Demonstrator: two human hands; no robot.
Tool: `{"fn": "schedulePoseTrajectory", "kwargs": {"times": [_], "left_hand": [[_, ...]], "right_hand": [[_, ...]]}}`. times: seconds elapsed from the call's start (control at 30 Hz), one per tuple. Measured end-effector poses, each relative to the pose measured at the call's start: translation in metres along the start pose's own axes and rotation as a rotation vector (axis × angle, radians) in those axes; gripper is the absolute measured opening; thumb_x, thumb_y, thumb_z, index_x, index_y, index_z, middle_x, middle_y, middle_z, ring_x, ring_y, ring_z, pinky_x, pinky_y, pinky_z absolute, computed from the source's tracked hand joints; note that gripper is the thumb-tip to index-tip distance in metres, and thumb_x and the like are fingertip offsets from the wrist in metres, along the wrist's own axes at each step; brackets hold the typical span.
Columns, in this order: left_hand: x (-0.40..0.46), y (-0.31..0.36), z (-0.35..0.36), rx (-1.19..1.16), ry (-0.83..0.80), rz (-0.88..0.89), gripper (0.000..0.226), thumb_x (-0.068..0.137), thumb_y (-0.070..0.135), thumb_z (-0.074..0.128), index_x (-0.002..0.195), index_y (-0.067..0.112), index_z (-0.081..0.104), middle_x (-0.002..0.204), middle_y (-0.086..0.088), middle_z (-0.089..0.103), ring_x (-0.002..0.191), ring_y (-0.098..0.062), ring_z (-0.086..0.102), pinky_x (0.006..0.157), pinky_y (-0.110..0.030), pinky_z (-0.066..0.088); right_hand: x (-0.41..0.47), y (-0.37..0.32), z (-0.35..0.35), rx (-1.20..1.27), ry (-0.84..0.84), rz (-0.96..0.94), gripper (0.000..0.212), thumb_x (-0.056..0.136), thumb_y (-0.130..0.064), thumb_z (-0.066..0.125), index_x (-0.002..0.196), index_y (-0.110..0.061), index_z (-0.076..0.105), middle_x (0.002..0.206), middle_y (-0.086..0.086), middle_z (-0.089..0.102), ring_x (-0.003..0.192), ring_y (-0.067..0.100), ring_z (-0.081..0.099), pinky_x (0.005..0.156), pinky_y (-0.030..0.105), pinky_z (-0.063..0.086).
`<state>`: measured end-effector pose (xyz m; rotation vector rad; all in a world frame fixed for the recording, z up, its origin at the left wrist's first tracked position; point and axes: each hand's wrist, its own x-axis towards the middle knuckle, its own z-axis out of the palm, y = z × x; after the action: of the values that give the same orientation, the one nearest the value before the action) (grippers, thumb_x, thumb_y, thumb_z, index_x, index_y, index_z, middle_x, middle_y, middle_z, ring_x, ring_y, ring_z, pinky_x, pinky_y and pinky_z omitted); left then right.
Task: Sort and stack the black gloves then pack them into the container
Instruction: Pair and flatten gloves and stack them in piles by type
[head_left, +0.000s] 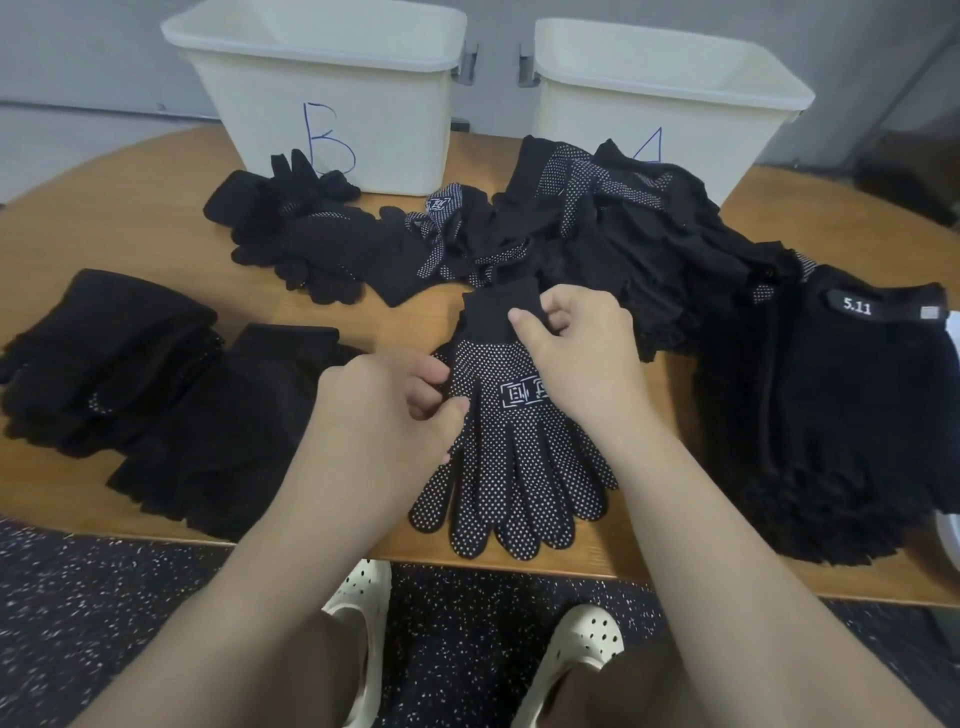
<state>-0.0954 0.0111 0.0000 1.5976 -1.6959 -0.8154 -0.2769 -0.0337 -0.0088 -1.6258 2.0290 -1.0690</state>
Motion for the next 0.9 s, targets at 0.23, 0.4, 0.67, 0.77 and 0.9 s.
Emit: {"fn": "schedulePoseTrajectory", "kwargs": {"times": [0.23, 0.4, 0.67, 0.77, 0.9], "left_hand": [[-0.002, -0.002, 0.0, 0.076, 0.037, 0.077, 0.018, 0.087, 0.026, 0.079, 0.103, 0.02, 0.073, 0.073, 0.011, 0.072, 0.065, -0.004, 0.071, 0.071, -0.024, 0.061], [-0.008, 0.009, -0.007, 0.2, 0.096, 0.182, 0.02, 0.089, 0.032, 0.076, 0.106, 0.022, 0.073, 0.073, 0.017, 0.067, 0.066, 0.002, 0.063, 0.061, -0.001, 0.044], [0.002, 0.001, -0.001, 0.371, 0.107, 0.427, 0.024, 0.094, 0.008, 0.062, 0.115, 0.013, 0.074, 0.108, 0.0, 0.07, 0.101, -0.021, 0.062, 0.089, -0.037, 0.052], [0.013, -0.008, 0.009, 0.46, 0.037, 0.47, 0.037, 0.092, 0.004, 0.056, 0.126, 0.007, 0.07, 0.129, -0.011, 0.067, 0.116, -0.033, 0.062, 0.099, -0.052, 0.053], [0.028, -0.021, 0.019, 0.485, -0.03, 0.451, 0.05, 0.098, 0.0, 0.052, 0.147, 0.003, 0.051, 0.155, -0.012, 0.049, 0.146, -0.029, 0.043, 0.118, -0.05, 0.039]], "right_hand": [[-0.001, 0.002, -0.006, -0.071, 0.02, 0.033, 0.024, 0.094, -0.041, 0.072, 0.083, -0.02, 0.068, 0.076, -0.009, 0.067, 0.078, 0.015, 0.065, 0.078, 0.035, 0.055], [-0.003, 0.001, -0.013, -0.097, 0.038, 0.014, 0.022, 0.093, -0.043, 0.073, 0.09, -0.022, 0.071, 0.067, -0.017, 0.062, 0.081, 0.013, 0.066, 0.082, 0.04, 0.056], [-0.02, -0.005, -0.005, -0.296, 0.09, -0.416, 0.014, 0.096, -0.02, 0.068, 0.108, -0.014, 0.07, 0.105, 0.0, 0.066, 0.095, 0.022, 0.063, 0.089, 0.042, 0.05], [-0.025, 0.002, 0.004, -0.312, -0.077, -0.494, 0.021, 0.099, -0.02, 0.062, 0.116, -0.011, 0.07, 0.118, 0.001, 0.065, 0.109, 0.022, 0.06, 0.096, 0.04, 0.048], [-0.028, 0.012, 0.005, -0.334, -0.217, -0.471, 0.038, 0.104, -0.023, 0.056, 0.138, -0.007, 0.061, 0.145, 0.006, 0.058, 0.135, 0.021, 0.051, 0.116, 0.032, 0.037]]}}
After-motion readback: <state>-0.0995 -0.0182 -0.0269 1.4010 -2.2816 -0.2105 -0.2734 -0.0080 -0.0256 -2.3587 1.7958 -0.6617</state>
